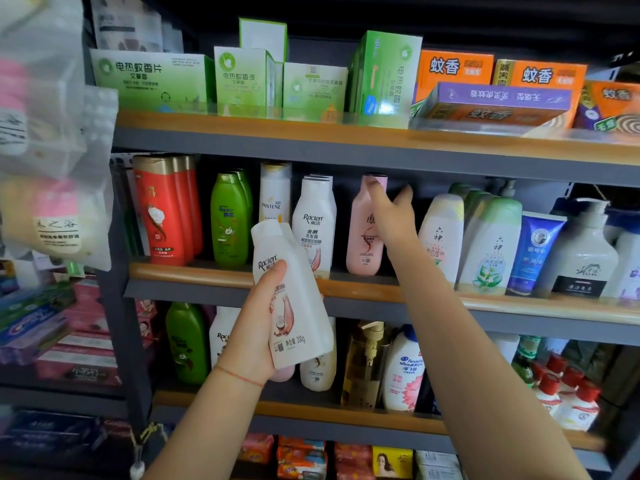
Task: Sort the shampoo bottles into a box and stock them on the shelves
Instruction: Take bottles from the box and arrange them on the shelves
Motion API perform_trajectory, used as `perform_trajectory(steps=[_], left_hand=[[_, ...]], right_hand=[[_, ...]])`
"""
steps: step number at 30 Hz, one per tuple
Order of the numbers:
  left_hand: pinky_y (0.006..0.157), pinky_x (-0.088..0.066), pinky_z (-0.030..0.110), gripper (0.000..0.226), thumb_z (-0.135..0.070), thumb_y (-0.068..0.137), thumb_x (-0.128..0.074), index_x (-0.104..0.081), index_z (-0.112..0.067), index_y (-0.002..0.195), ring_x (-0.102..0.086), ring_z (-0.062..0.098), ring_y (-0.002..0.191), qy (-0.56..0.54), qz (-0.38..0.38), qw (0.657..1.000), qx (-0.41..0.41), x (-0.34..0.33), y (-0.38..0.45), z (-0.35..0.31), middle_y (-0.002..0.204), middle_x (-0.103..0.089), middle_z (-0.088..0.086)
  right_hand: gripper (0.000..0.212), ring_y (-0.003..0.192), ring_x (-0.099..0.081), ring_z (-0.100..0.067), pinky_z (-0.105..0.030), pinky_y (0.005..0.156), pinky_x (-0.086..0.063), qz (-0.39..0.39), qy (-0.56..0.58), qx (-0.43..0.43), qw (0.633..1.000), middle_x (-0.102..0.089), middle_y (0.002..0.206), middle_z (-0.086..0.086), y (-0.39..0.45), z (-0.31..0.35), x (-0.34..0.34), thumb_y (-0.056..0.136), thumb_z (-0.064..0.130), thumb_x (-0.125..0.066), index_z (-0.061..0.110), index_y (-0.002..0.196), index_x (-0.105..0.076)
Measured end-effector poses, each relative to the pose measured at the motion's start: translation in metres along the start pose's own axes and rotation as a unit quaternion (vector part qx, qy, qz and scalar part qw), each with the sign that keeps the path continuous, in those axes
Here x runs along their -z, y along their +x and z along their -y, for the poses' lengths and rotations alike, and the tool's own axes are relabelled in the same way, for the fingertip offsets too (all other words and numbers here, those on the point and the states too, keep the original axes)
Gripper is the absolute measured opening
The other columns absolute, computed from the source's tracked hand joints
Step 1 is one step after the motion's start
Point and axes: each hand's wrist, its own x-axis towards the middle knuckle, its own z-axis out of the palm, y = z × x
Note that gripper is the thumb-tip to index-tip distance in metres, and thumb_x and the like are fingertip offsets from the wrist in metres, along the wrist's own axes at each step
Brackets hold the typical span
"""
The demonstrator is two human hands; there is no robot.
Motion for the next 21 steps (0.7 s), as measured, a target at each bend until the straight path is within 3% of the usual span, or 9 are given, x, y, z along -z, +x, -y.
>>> perform_trajectory(steps=[3,6,7,8,10,13,17,21], left_hand=[[0.088,-0.055,0.043,0.058,-0.046,0.069,-0.069,-0.07,-0.015,0.119,-0.07,0.026,0.089,-0.01,0.008,1.0,0.008,0.003,0.0,0.001,0.104,-0.075,0.011],[0.075,-0.061,0.038,0.053,-0.045,0.073,-0.068,-0.071,-0.015,0.116,-0.073,0.025,0.087,-0.007,0.029,0.999,0.011,0.006,0.002,0.0,0.109,-0.075,0.013],[0.067,-0.062,0.035,0.047,-0.044,0.075,-0.067,-0.072,-0.015,0.112,-0.074,0.023,0.081,-0.008,0.041,0.999,0.009,0.005,0.002,0.0,0.103,-0.076,0.011],[0.059,-0.061,0.032,0.039,-0.043,0.079,-0.064,-0.072,-0.016,0.106,-0.074,0.02,0.074,-0.012,0.051,0.999,0.005,0.003,0.002,0.001,0.094,-0.077,0.009],[0.053,-0.058,0.03,0.033,-0.04,0.084,-0.061,-0.071,-0.015,0.102,-0.074,0.019,0.068,-0.017,0.064,0.998,-0.001,-0.002,0.001,0.002,0.085,-0.077,0.008],[0.057,-0.059,0.036,0.055,-0.039,0.073,-0.067,-0.066,-0.012,0.12,-0.075,0.026,0.078,-0.01,0.065,0.998,-0.009,-0.008,0.001,0.003,0.099,-0.076,0.014],[0.056,-0.059,0.035,0.056,-0.036,0.073,-0.069,-0.064,-0.011,0.123,-0.076,0.026,0.079,0.001,0.068,0.997,-0.036,-0.013,-0.002,0.003,0.101,-0.076,0.015],[0.072,-0.061,0.039,0.035,-0.025,0.083,-0.066,-0.067,-0.014,0.116,-0.074,0.026,0.093,0.036,0.052,0.989,-0.132,-0.011,0.002,-0.001,0.108,-0.075,0.014]], right_hand=[[0.085,0.14,-0.037,-0.023,-0.034,0.115,-0.031,-0.024,-0.055,0.058,0.997,-0.039,0.15,-0.011,-0.035,0.016,0.003,0.084,0.047,-0.063,0.004,0.149,-0.029],[0.038,0.104,-0.048,0.018,0.0,0.084,-0.034,-0.011,-0.053,0.132,0.99,-0.052,0.121,0.005,-0.093,0.014,0.015,0.094,0.024,-0.06,0.015,0.128,-0.045],[0.029,0.093,-0.05,0.021,0.0,0.074,-0.037,0.024,-0.066,0.124,0.99,-0.054,0.11,0.01,-0.111,0.01,0.016,0.097,0.023,-0.058,0.022,0.123,-0.046],[0.022,0.088,-0.054,0.017,-0.003,0.07,-0.04,0.09,-0.083,0.09,0.988,-0.057,0.103,0.013,-0.127,0.002,0.015,0.098,0.029,-0.057,0.024,0.118,-0.049],[0.031,0.092,-0.064,-0.001,-0.019,0.076,-0.051,0.212,-0.075,0.003,0.974,-0.067,0.101,0.009,-0.145,-0.011,0.007,0.097,0.047,-0.055,0.02,0.113,-0.055],[0.045,0.1,-0.07,-0.021,-0.048,0.091,-0.056,0.212,0.033,-0.063,0.975,-0.073,0.107,-0.003,-0.148,-0.024,0.003,0.09,0.056,-0.061,0.019,0.115,-0.061],[0.031,0.102,-0.071,-0.025,-0.046,0.09,-0.058,0.22,0.139,-0.038,0.965,-0.074,0.11,-0.008,-0.15,-0.029,0.017,0.096,0.035,-0.06,0.016,0.119,-0.063],[0.045,0.103,-0.07,-0.023,-0.037,0.081,-0.059,0.156,0.167,0.018,0.973,-0.072,0.112,-0.005,-0.139,-0.027,0.034,0.081,0.038,-0.069,0.018,0.12,-0.06]])
